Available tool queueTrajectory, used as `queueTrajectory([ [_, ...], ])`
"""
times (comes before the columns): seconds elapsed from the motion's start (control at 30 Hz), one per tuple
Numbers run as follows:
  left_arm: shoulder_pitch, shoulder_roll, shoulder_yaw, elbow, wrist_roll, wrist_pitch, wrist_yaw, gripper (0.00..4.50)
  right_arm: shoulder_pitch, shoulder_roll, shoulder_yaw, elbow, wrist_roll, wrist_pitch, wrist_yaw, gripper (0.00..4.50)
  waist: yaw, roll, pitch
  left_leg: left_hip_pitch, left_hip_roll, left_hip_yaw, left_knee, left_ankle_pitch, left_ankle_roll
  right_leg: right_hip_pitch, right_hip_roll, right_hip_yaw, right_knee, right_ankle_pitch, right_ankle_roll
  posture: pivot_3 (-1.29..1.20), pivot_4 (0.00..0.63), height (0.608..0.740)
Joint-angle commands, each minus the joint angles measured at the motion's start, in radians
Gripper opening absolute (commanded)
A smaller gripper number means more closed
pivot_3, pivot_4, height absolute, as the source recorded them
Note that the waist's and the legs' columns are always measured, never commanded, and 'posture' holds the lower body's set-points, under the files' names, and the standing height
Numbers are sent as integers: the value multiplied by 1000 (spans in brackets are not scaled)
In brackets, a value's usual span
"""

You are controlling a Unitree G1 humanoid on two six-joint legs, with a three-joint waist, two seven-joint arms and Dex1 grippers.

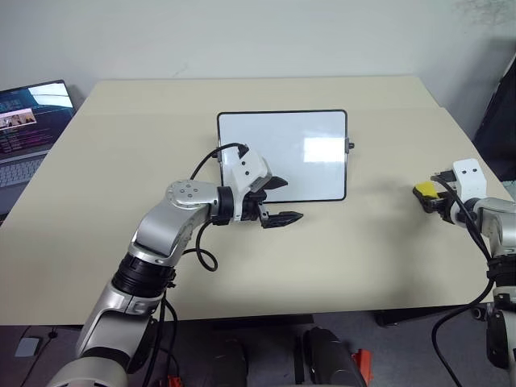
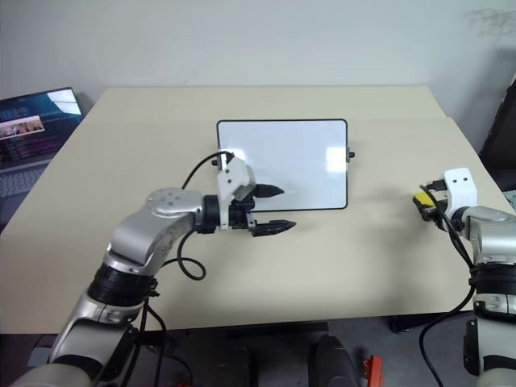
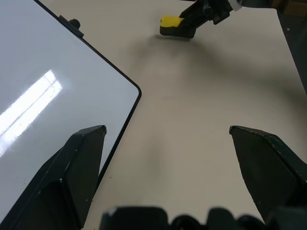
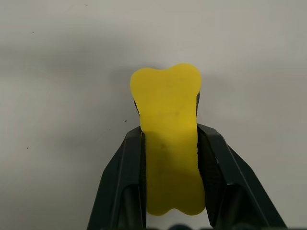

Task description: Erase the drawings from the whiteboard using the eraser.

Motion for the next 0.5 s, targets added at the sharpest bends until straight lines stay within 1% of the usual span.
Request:
queueTrajectory([
  [0.03, -14, -18, 3, -33, -4, -18, 1, 4500, -8, -19, -3, -3, 11, -20, 3, 1090, 0, 0, 0, 0, 0, 0, 0, 0, 0, 0, 0, 0, 0, 0, 0, 0, 150, 740],
  [0.2, -12, -21, 6, -23, 3, -26, -1, 4500, -8, -25, 2, -10, 16, -12, -6, 1090, 0, 0, 0, 0, 0, 0, 0, 0, 0, 0, 0, 0, 0, 0, 0, 0, 150, 740],
  [0.27, -14, -20, 9, -19, 4, -27, -2, 4500, -9, -29, -4, -14, 20, -9, -10, 1799, 0, 0, 0, 0, 0, 0, 0, 0, 0, 0, 0, 0, 0, 0, 0, 0, 150, 740],
  [0.3, -15, -20, 13, -16, 3, -28, -1, 4500, -8, -32, -6, -18, 24, -6, -8, 2006, 0, 0, 0, 0, 0, 0, 0, 0, 0, 0, 0, 0, 0, 0, 0, 0, 150, 740],
  [0.33, -16, -20, 17, -13, 3, -29, 1, 4500, -6, -34, -5, -22, 27, -4, -6, 2334, 0, 0, 0, 0, 0, 0, 0, 0, 0, 0, 0, 0, 0, 0, 0, 0, 150, 740],
  [0.5, -17, -15, 60, 12, 0, -40, 28, 4500, -18, -49, -11, -61, 42, 17, 3, 4079, 0, 0, 0, 0, 0, 0, 0, 0, 0, 0, 0, 0, 0, 0, 0, 0, 150, 740],
])
